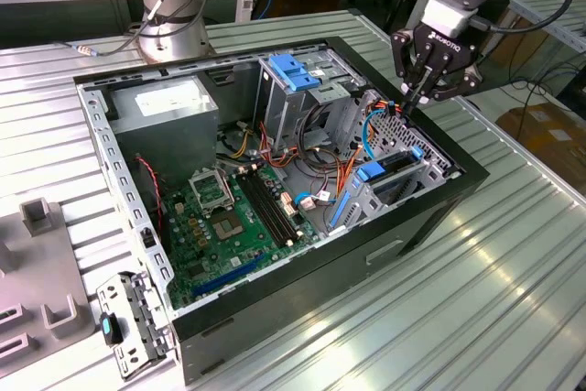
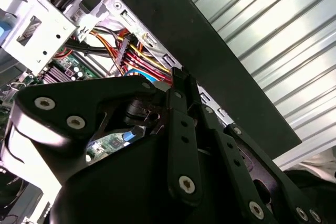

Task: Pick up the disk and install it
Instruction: 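Insert the first disk wire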

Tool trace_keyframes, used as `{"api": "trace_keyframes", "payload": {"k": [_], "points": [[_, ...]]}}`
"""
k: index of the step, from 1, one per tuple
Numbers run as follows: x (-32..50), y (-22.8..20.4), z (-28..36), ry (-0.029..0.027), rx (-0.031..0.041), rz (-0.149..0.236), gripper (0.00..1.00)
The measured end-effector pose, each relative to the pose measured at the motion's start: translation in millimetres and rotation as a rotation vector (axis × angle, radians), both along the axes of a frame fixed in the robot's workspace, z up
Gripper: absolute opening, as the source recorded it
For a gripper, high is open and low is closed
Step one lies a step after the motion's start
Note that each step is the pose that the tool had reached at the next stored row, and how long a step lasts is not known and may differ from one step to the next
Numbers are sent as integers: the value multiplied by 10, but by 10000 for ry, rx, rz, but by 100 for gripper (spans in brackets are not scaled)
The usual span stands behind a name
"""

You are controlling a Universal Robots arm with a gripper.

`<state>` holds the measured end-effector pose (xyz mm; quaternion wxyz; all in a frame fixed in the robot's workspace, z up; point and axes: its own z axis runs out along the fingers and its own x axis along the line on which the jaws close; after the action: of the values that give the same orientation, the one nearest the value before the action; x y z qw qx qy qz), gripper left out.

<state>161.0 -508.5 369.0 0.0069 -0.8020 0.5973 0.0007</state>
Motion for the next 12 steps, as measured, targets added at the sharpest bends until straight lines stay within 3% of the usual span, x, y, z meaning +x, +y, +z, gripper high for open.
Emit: {"api": "trace_keyframes", "payload": {"k": [12], "points": [[-65,-1,0,0,-1,-261,17]]}}
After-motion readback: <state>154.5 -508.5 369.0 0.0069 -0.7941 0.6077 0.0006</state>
